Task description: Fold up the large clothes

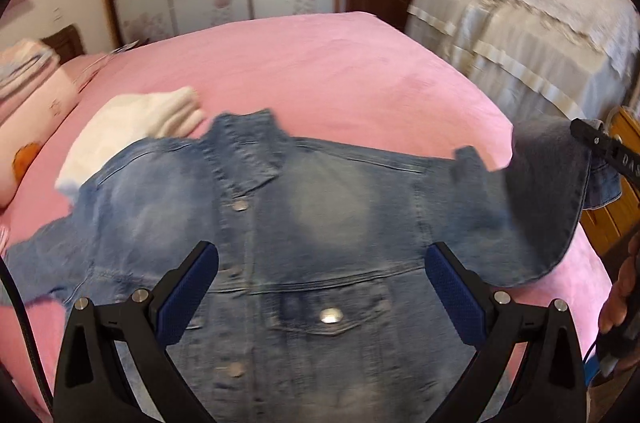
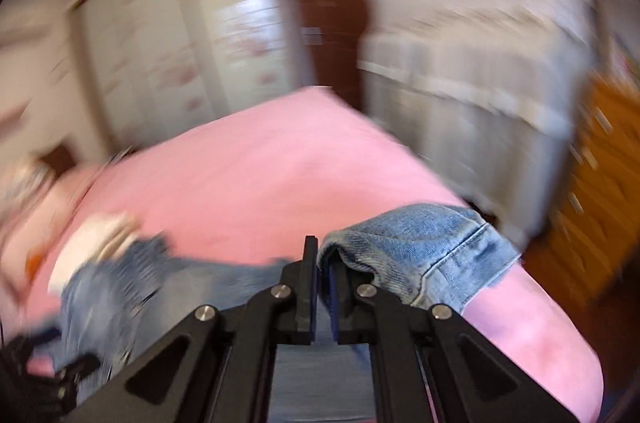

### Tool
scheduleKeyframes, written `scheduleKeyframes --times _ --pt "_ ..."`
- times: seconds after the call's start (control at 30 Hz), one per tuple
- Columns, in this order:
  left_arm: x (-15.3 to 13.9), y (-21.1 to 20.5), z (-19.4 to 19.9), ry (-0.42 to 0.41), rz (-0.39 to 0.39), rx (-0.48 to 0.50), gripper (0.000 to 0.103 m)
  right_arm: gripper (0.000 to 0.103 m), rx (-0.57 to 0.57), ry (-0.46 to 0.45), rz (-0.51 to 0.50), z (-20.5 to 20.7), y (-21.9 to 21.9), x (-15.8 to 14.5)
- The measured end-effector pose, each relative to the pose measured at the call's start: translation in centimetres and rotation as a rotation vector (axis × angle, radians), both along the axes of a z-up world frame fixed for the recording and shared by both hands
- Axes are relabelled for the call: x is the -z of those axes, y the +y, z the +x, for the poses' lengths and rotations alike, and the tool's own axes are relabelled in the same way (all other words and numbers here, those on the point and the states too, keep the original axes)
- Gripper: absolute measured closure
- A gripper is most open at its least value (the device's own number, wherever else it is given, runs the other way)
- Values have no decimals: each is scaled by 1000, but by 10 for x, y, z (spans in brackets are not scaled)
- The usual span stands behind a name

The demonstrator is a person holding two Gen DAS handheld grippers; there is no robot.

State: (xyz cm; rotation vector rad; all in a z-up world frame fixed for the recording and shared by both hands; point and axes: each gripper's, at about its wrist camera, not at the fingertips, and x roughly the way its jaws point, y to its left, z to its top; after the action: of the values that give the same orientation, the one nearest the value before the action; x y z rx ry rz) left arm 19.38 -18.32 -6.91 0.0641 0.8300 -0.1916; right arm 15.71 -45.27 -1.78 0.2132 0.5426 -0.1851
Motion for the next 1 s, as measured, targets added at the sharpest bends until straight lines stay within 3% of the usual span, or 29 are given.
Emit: scheduleKeyframes --times 0.1,0.27,0.37,0.4,0.43,0.53,0.7,0.8,1.0 --pt "9 49 6 16 -16 -90 1 99 -183 34 -113 21 80 11" --pt "43 100 18 120 -14 -164 1 98 -389 235 -275 47 184 85" --pt "63 110 19 170 -37 -147 1 90 -448 367 -344 43 220 129" --pt "68 112 19 178 -44 -139 1 83 -452 388 -366 35 226 138" --pt "73 111 20 195 -60 -123 1 71 -455 400 -384 29 230 144" --pt "82 106 24 222 -111 -76 1 54 -459 382 -362 7 226 140" --pt "83 76 35 244 -185 15 1 53 -430 320 -281 -28 202 110" --pt "77 45 38 219 -146 94 1 52 -368 300 -210 -42 181 95" --pt "70 -47 29 143 67 322 1 52 -228 284 -13 -64 125 84"
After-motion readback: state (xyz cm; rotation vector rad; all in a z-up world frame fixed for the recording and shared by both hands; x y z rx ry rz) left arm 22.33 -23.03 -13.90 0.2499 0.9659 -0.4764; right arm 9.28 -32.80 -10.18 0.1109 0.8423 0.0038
